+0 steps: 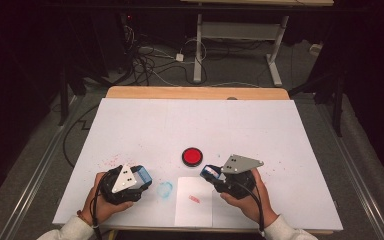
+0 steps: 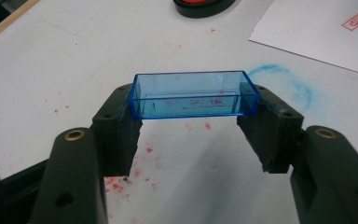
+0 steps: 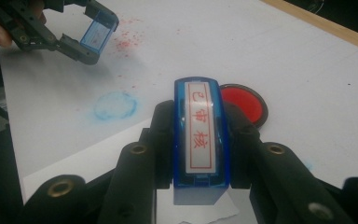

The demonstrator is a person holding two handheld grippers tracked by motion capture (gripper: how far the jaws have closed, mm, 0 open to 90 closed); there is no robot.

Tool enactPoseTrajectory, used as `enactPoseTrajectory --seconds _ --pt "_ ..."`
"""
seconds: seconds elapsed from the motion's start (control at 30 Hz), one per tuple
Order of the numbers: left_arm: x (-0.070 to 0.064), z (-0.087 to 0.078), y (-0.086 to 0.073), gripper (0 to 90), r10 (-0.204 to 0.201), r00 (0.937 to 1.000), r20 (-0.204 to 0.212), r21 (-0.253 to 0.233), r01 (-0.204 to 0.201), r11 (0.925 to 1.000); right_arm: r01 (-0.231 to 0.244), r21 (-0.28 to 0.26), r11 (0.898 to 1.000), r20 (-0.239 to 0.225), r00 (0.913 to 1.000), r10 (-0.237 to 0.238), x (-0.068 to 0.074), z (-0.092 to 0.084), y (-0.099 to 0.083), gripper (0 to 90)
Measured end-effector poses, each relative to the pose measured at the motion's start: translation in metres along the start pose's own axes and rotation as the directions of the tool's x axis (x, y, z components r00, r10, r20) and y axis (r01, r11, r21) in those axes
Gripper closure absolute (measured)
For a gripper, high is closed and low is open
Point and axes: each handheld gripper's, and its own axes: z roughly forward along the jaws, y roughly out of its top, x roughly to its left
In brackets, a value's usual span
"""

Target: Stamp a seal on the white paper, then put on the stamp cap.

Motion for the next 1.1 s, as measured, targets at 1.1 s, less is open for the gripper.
enactPoseTrajectory --seconds 1.1 --pt "-0.008 0.002 0.004 39.2 0.026 0.9997 0.001 0.006 -0.026 0.9996 -0.061 -0.090 0.994 0.062 0.9959 0.066 -0.016 -0.012 0.002 69.4"
